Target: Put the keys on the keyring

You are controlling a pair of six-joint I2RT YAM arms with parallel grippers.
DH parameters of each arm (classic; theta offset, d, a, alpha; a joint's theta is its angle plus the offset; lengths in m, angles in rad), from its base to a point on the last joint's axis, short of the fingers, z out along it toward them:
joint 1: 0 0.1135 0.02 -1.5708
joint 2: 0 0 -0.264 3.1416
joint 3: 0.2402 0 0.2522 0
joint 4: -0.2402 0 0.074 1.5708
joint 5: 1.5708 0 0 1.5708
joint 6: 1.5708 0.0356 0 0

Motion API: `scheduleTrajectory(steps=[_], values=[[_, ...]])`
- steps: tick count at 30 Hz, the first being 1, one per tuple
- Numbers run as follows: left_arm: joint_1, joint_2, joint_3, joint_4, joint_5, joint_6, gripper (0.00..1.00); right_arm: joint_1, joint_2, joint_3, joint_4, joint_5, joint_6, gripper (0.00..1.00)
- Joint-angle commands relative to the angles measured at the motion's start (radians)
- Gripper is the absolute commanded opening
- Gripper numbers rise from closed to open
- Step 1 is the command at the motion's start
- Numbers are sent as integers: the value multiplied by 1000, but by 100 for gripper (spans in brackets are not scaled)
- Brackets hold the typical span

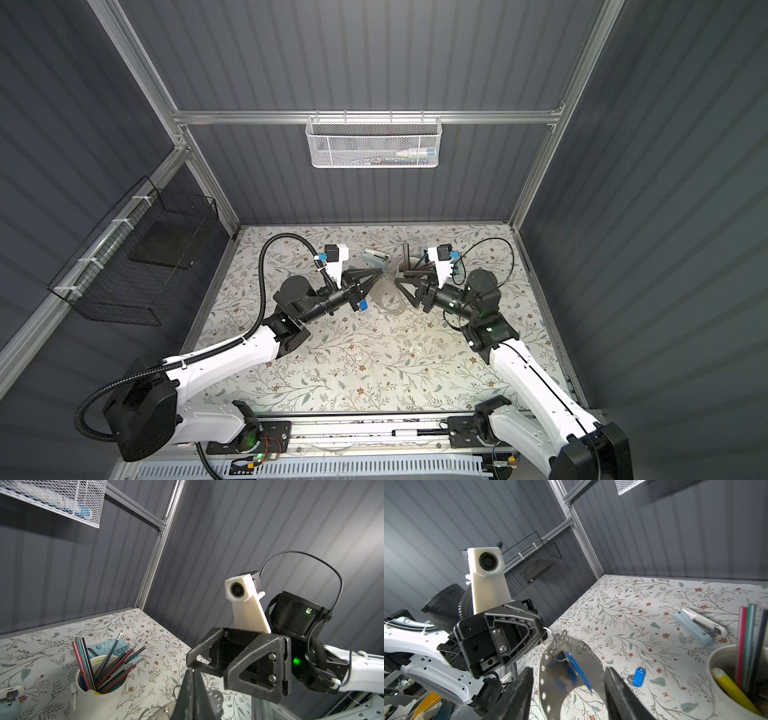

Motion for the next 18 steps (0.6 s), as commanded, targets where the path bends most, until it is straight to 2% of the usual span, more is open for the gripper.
scheduleTrajectory(steps=[1, 6, 7, 11, 18], values=[[4, -5, 10, 48, 29, -14, 0, 0, 19, 20, 68, -59, 40, 55], [4, -3, 10, 61, 29, -20, 0, 0, 44, 34, 85, -89, 51, 50], [4, 0, 10, 63, 60, -21, 0, -1, 48, 37, 87, -90, 54, 49], [4, -1, 9, 62, 72, -23, 0, -6, 71, 38, 162, -116, 109, 43], [4, -8, 5, 58, 80, -20, 0, -32, 92, 32, 241, -141, 179, 43]])
